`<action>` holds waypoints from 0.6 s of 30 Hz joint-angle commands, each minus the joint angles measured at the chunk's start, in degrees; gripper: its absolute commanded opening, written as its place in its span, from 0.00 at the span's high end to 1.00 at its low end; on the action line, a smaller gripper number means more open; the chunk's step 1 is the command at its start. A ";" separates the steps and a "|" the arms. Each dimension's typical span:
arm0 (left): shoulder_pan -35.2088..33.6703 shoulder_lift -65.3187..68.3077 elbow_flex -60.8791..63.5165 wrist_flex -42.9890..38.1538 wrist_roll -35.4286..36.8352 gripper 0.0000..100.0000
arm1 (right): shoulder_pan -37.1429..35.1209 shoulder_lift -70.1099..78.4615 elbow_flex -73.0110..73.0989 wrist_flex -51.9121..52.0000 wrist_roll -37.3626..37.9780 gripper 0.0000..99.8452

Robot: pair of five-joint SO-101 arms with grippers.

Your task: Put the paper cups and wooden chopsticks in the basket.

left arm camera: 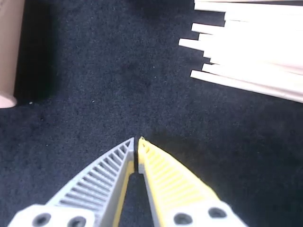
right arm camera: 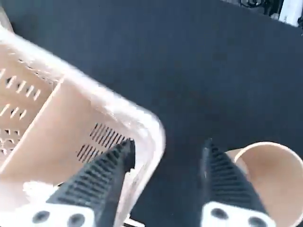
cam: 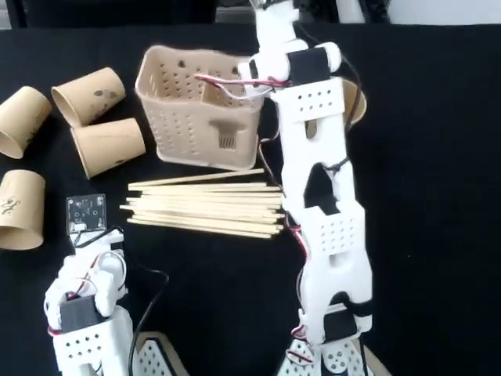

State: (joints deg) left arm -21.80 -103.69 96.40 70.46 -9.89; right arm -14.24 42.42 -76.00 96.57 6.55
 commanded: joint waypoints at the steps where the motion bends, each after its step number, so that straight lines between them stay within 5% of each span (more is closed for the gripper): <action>1: 0.22 -0.26 1.01 0.18 0.09 0.97 | -0.09 -2.95 -2.68 0.26 1.93 0.73; 18: 0.22 -0.26 1.01 0.18 0.09 0.97 | 0.53 -21.32 -2.07 4.57 7.74 0.73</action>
State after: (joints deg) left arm -21.80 -103.69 96.40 70.46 -9.89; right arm -14.24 29.23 -76.00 98.77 12.62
